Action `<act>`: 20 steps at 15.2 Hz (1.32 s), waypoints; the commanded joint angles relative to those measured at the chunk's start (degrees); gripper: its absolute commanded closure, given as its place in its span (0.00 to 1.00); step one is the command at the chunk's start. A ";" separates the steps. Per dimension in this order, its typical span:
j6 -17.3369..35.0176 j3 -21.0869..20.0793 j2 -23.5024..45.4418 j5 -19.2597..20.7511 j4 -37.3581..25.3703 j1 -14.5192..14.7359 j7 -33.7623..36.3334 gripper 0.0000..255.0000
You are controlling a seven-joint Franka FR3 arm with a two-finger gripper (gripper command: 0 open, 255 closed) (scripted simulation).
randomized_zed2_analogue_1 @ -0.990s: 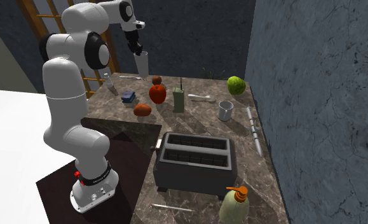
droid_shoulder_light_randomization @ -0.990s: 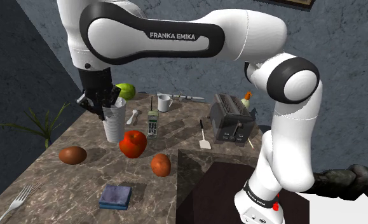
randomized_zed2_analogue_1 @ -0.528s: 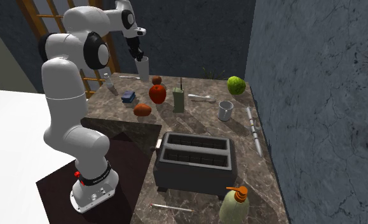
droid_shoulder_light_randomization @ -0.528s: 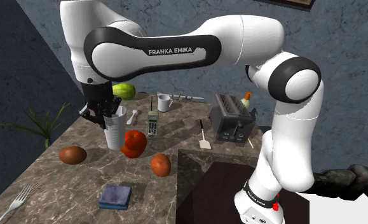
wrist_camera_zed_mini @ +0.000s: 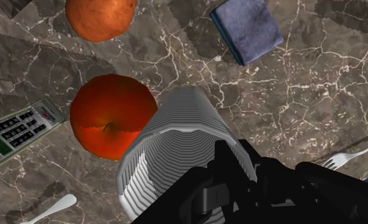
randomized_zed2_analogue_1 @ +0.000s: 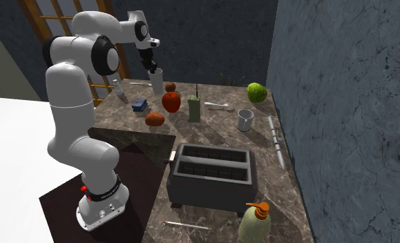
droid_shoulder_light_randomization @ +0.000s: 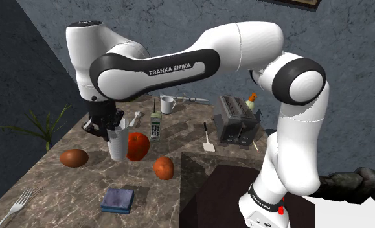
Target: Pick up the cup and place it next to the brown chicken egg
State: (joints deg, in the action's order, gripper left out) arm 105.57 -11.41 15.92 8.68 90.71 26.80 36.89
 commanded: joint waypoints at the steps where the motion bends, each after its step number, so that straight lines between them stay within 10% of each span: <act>1: 1.50 0.02 0.10 0.08 1.38 -0.02 0.18 1.00; 20: 12.37 0.43 3.19 1.33 9.30 -0.04 1.73 1.00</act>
State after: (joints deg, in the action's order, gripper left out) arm 117.84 -10.98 19.09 9.99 99.95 26.76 38.61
